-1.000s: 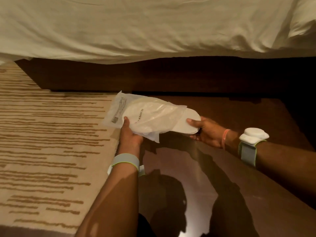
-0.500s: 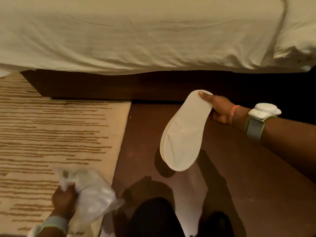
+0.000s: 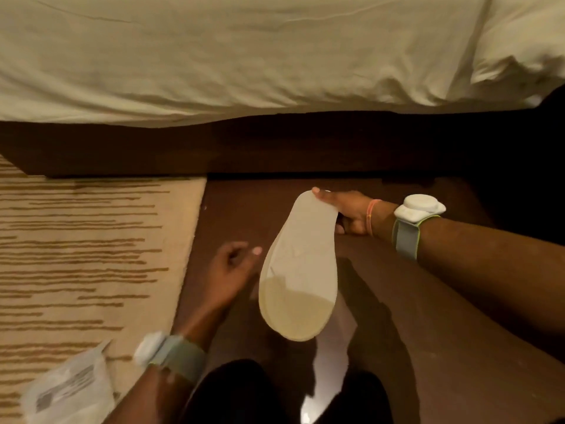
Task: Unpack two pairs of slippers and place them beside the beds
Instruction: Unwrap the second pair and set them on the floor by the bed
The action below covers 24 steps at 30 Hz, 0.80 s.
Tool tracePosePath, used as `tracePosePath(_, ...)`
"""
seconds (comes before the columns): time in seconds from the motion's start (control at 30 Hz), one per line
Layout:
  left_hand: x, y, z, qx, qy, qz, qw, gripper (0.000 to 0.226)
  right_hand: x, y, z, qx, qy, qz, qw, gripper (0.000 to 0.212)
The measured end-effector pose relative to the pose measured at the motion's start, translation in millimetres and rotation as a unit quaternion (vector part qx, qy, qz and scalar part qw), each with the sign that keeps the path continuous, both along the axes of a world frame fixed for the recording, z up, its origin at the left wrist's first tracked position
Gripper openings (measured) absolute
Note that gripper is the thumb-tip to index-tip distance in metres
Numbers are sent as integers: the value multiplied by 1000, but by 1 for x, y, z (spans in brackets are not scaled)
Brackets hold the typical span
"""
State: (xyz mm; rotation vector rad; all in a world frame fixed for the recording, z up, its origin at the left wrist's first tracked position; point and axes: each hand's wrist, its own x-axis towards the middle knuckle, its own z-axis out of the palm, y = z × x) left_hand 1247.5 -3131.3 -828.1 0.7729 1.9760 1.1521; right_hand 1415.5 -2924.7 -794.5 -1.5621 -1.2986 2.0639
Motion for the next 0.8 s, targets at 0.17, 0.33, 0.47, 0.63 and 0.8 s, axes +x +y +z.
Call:
tracePosePath(0.17,62,63,2,-103,-208,-67,970,60,10,8,-33,-28,-28,-17,999,29)
tracePosePath(0.33,60,124,-35,-96,-189,22,977,51,18,16,-67,-82,73,-44,993,42)
tracePosePath(0.47,42,161,-47,-121,-73,38,989,50,13,13,-91,-124,115,-42,985,45)
tracePosePath(0.63,34,171,-71,-170,69,-43,982,31,17,27,-111,-166,132,-1,977,58)
tracePosePath(0.8,39,160,-93,-144,43,-37,988,34,17,26,-124,-180,102,76,975,42)
